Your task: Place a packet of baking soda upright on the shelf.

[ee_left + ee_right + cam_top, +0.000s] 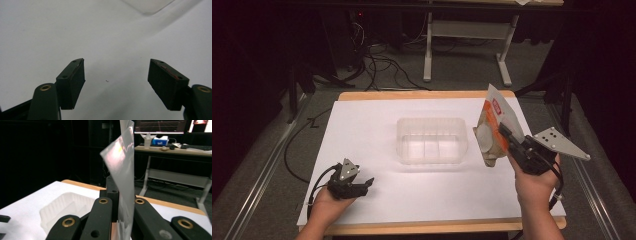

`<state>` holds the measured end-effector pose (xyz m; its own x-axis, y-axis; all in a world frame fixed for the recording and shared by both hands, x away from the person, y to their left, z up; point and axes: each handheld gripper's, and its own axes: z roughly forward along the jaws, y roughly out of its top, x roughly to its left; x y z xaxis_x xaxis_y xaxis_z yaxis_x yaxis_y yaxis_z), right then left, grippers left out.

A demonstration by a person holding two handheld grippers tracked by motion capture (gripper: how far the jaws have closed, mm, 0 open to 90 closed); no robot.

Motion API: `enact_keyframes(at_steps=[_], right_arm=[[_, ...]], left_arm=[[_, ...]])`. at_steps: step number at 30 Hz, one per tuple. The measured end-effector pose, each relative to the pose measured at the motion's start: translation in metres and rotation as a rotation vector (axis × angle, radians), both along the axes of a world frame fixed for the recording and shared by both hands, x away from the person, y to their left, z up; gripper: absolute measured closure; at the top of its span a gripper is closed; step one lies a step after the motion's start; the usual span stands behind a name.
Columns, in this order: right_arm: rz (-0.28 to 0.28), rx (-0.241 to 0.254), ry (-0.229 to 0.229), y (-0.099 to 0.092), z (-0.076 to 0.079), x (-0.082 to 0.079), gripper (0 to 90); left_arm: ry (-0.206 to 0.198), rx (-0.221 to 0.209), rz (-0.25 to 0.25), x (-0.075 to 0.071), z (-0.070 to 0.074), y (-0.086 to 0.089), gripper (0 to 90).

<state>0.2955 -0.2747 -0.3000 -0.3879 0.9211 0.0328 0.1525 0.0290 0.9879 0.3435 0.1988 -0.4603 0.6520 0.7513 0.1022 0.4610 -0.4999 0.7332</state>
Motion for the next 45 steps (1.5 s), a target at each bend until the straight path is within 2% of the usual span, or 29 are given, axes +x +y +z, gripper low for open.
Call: enact_keyframes(at_steps=[11, 21, 28, 45], right_arm=[[0.068, 0.007, 0.011, 0.042, -0.004, 0.022, 90.0], [0.100, 0.007, 0.039, 0.076, -0.016, 0.047, 90.0], [0.110, -0.002, 0.042, 0.094, -0.020, 0.063, 90.0], [0.088, -0.049, 0.074, 0.120, -0.035, 0.098, 90.0]], left_arm=[[-0.005, -0.005, 0.001, -0.001, 0.001, 0.001, 30.3], [-0.005, -0.006, -0.006, -0.002, 0.001, 0.001, 30.3], [-0.004, -0.003, -0.015, -0.002, 0.001, -0.001, 30.3], [-0.007, 0.006, -0.033, -0.003, 0.001, -0.004, 30.3]])
